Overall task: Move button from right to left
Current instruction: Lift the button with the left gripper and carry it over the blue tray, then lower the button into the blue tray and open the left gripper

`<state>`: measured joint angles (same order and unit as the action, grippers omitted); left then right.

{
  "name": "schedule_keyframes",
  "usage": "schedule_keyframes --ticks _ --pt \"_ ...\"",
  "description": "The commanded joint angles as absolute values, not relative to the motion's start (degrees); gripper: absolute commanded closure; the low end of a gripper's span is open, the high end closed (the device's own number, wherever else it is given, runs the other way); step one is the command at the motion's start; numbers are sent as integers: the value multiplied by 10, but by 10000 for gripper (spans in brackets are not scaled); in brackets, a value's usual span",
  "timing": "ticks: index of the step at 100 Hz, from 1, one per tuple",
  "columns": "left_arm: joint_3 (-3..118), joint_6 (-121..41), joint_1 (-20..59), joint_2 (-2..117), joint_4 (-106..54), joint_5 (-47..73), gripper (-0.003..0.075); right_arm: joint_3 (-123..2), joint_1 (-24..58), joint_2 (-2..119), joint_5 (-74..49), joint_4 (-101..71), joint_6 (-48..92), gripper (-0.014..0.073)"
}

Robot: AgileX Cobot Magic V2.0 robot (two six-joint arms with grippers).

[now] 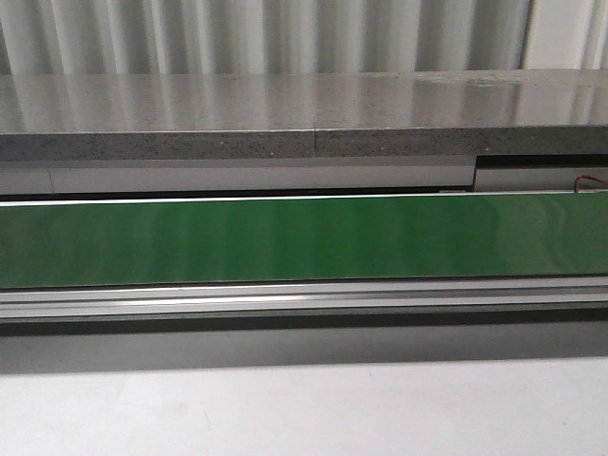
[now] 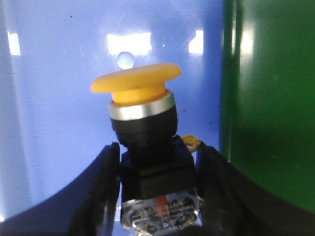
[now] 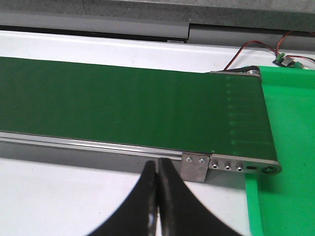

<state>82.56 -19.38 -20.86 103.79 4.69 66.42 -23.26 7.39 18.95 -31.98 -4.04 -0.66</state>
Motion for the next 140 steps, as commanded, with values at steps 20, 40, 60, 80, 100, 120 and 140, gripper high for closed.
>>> schedule_keyframes --ticks 20,40,60,80,100,120,140 --pt "844 -198 -212 1092 49 599 681 -247 73 192 -276 -36 0 660" --pt "844 -198 -212 1129 57 592 681 -247 73 192 -276 -36 0 660" --pt "844 -199 -212 1138 65 591 676 -247 73 192 -276 -36 0 660" --pt "844 -210 -212 1140 67 600 526 -247 73 192 -276 -36 0 660" --pt "844 -210 -212 1140 69 601 284 -247 73 192 -276 -36 0 660" --pt "847 -209 -212 1139 70 600 283 -247 73 192 -276 -36 0 660" --pt "852 -191 -212 1108 68 580 300 -247 73 192 -276 -36 0 660"
